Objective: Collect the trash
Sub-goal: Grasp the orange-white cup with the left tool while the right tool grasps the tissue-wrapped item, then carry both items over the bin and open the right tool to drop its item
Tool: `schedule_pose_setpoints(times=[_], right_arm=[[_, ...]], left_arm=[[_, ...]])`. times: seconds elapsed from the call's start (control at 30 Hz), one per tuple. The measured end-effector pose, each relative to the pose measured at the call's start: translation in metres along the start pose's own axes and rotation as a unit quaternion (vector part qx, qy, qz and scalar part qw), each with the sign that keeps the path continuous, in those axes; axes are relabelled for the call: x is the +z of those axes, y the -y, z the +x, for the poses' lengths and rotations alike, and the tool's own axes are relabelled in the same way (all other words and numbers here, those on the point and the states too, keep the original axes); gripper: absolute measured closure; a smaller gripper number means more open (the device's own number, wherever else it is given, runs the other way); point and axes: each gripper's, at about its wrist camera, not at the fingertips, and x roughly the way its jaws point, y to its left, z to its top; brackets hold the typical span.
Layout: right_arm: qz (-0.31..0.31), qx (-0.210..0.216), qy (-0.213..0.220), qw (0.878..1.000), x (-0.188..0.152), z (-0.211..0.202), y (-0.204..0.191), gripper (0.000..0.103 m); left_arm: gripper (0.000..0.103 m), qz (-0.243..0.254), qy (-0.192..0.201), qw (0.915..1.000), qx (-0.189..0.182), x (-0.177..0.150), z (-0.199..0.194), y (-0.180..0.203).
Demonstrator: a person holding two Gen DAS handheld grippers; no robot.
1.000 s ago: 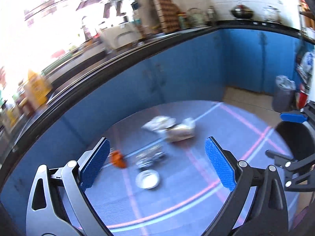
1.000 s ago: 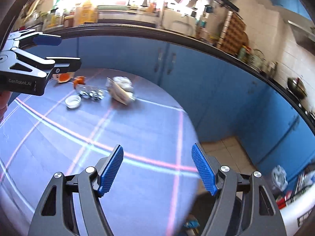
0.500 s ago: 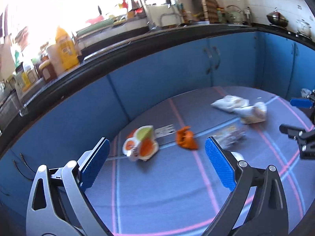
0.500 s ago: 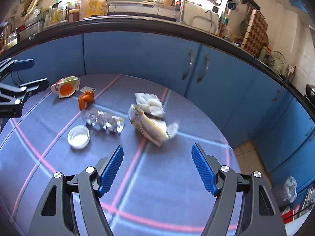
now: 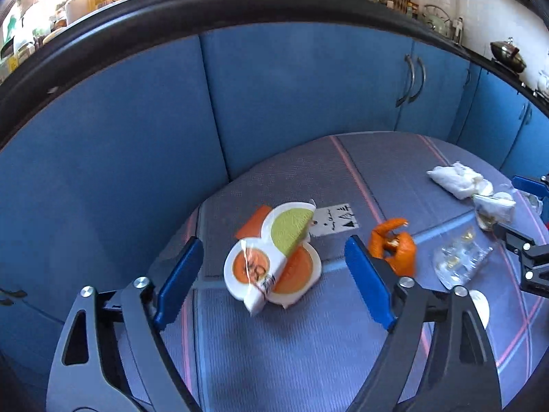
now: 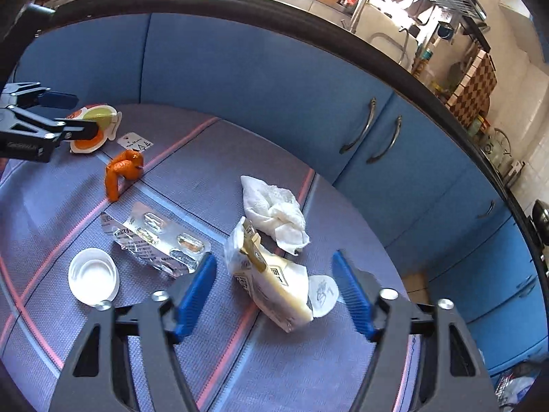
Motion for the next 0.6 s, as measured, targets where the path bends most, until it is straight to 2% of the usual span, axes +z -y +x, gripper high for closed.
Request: schedule_pose_setpoints(times=[0.07,0.1,0.23,0.27,0.3,0.43,0.6], right_arm=[[-0.001,0.002,-0.009,1.0,0.0,0.005,-0.001,0.057],[-0.004,0.002,-0.013,1.0,-0.001,0.008,-0.001,0.065],[-0.001,0.005,-0.015,1.0,-0.005,0.008,-0.001,0.074],[0.0,0.005,-0.015,1.0,-0.006,0.007,0.0,0.081],[0.004,0.006,-0.016,1.0,-0.007,0.006,0.001,0.09],[0.015,0.013,-0.013,1.0,-0.012,-0.004,0.006,0.094],[0.026,0.007,-0.006,1.0,-0.018,-0.022,0.013,0.094]], left_arm=[[0.034,-0.001,-0.01,0.9999,0.002,0.002,0.009,0.0],[0.043,-0.002,-0.014,0.9999,0.004,0.002,0.011,-0.001],[0.059,-0.009,-0.032,0.9994,0.006,0.001,0.017,-0.003],[0.064,-0.007,-0.03,0.9995,0.008,0.0,0.015,-0.002],[0.065,-0.005,-0.028,0.9995,0.01,0.0,0.014,-0.001],[0.069,-0.001,-0.019,0.9996,0.019,-0.001,0.004,0.004],[0.071,0.016,-0.002,0.9994,0.031,-0.001,-0.012,0.019]])
